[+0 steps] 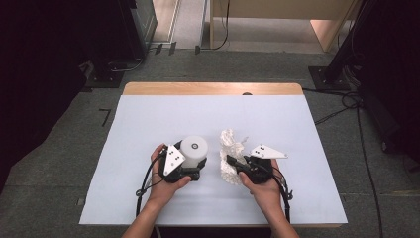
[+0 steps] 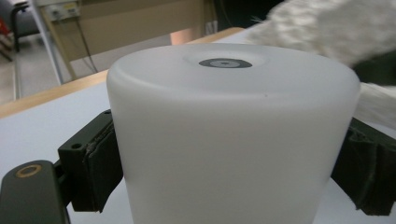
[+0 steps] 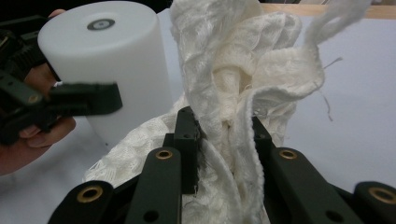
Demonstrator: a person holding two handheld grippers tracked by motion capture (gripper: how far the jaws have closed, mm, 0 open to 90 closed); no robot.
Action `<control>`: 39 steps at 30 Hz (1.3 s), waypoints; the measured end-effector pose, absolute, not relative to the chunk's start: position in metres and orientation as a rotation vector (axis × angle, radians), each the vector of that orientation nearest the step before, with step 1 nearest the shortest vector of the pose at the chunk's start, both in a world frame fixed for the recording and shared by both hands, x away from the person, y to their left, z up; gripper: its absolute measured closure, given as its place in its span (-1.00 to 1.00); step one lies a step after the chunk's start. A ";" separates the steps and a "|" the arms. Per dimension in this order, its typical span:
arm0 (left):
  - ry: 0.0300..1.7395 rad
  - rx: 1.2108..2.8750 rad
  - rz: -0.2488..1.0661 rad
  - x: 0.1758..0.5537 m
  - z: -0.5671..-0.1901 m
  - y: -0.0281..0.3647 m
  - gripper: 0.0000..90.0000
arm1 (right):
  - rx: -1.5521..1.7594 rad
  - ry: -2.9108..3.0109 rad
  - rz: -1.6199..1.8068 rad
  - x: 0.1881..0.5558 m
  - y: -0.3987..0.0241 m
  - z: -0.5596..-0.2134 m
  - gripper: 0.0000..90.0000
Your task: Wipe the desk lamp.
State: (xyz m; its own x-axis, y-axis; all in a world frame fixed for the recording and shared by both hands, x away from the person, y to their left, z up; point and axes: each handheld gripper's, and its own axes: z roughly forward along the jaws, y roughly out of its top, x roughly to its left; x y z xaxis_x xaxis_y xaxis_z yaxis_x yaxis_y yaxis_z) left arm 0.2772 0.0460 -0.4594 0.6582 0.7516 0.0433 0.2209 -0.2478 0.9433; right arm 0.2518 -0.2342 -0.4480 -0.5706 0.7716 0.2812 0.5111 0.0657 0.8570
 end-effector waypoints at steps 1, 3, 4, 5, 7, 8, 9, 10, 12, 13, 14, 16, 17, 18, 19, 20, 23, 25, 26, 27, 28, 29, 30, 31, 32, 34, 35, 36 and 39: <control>0.804 1.782 0.625 0.280 -0.461 0.048 -0.80 | 1.299 2.091 1.503 0.252 -0.236 -0.449 0.63; 0.835 1.772 0.641 0.284 -0.464 0.052 -0.80 | 1.305 2.082 1.498 0.253 -0.237 -0.450 0.63; 0.846 1.774 0.636 0.284 -0.465 0.053 -0.81 | 1.302 2.080 1.497 0.254 -0.238 -0.451 0.63; 0.846 1.777 0.633 0.284 -0.466 0.056 -0.81 | 1.306 2.081 1.495 0.254 -0.239 -0.452 0.63; 0.857 1.773 0.619 0.283 -0.467 0.059 -0.81 | 1.305 2.077 1.490 0.255 -0.240 -0.452 0.63; 0.861 1.771 0.611 0.282 -0.467 0.061 -0.81 | 1.307 2.074 1.488 0.255 -0.241 -0.452 0.63; 0.860 1.772 0.608 0.281 -0.467 0.062 -0.81 | 1.304 2.073 1.483 0.256 -0.242 -0.452 0.63; 0.864 1.772 0.604 0.279 -0.468 0.064 -0.81 | 1.309 2.073 1.476 0.256 -0.243 -0.452 0.63; 0.856 1.791 0.594 0.276 -0.469 0.068 -0.81 | 1.307 2.081 1.441 0.257 -0.245 -0.453 0.63; 0.845 1.807 0.597 0.275 -0.468 0.069 -0.82 | 1.307 2.088 1.419 0.257 -0.246 -0.454 0.63; 0.845 1.807 0.597 0.275 -0.468 0.069 -0.82 | 1.308 2.090 1.396 0.258 -0.246 -0.456 0.63; 0.839 1.817 0.582 0.272 -0.467 0.073 -0.82 | 1.320 2.104 1.352 0.260 -0.247 -0.459 0.63; 0.838 1.812 0.578 0.271 -0.466 0.074 -0.85 | 1.333 2.109 1.338 0.261 -0.248 -0.461 0.62; 0.829 1.801 0.561 0.271 -0.466 0.074 -0.90 | 1.334 2.110 1.322 0.263 -0.248 -0.463 0.62; 0.823 1.793 0.552 0.270 -0.465 0.076 -0.96 | 1.343 2.116 1.307 0.264 -0.248 -0.465 0.61; 0.826 1.786 0.555 0.269 -0.463 0.076 -0.99 | 1.343 2.116 1.293 0.265 -0.248 -0.468 0.60; 0.831 1.770 0.551 0.266 -0.460 0.081 -1.00 | 1.347 2.116 1.247 0.267 -0.246 -0.474 0.51; 0.830 1.762 0.533 0.263 -0.459 0.085 -1.00 | 1.353 2.105 1.238 0.270 -0.244 -0.477 0.38; 0.833 1.758 0.530 0.261 -0.458 0.088 -1.00 | 1.357 2.103 1.227 0.271 -0.243 -0.479 0.32; 0.838 1.749 0.523 0.259 -0.457 0.091 -1.00 | 1.366 2.103 1.214 0.273 -0.242 -0.480 0.25; 0.838 1.740 0.519 0.257 -0.456 0.094 -1.00 | 1.374 2.101 1.212 0.275 -0.242 -0.481 0.18; 0.839 1.725 0.513 0.255 -0.455 0.097 -1.00 | 1.375 2.100 1.208 0.277 -0.242 -0.482 0.09; 0.844 1.714 0.515 0.252 -0.454 0.101 -1.00 | 1.383 2.093 1.197 0.279 -0.241 -0.482 -0.02; 0.850 1.698 0.499 0.251 -0.453 0.105 -1.00 | 1.390 2.085 1.197 0.280 -0.241 -0.481 -0.17; 0.850 1.698 0.499 0.251 -0.453 0.105 -1.00 | 1.390 2.085 1.197 0.280 -0.241 -0.481 -0.17; 0.875 1.625 0.473 0.248 -0.449 0.123 -1.00 | 1.371 2.053 1.185 0.281 -0.241 -0.473 -0.65; 0.888 1.609 0.473 0.247 -0.448 0.128 -1.00 | 1.354 2.052 1.189 0.280 -0.242 -0.470 -0.77; 0.907 1.603 0.489 0.246 -0.447 0.133 -1.00 | 1.336 2.048 1.196 0.279 -0.243 -0.467 -0.83; 0.945 1.587 0.523 0.244 -0.446 0.148 -1.00 | 1.319 2.036 1.243 0.276 -0.250 -0.459 -1.00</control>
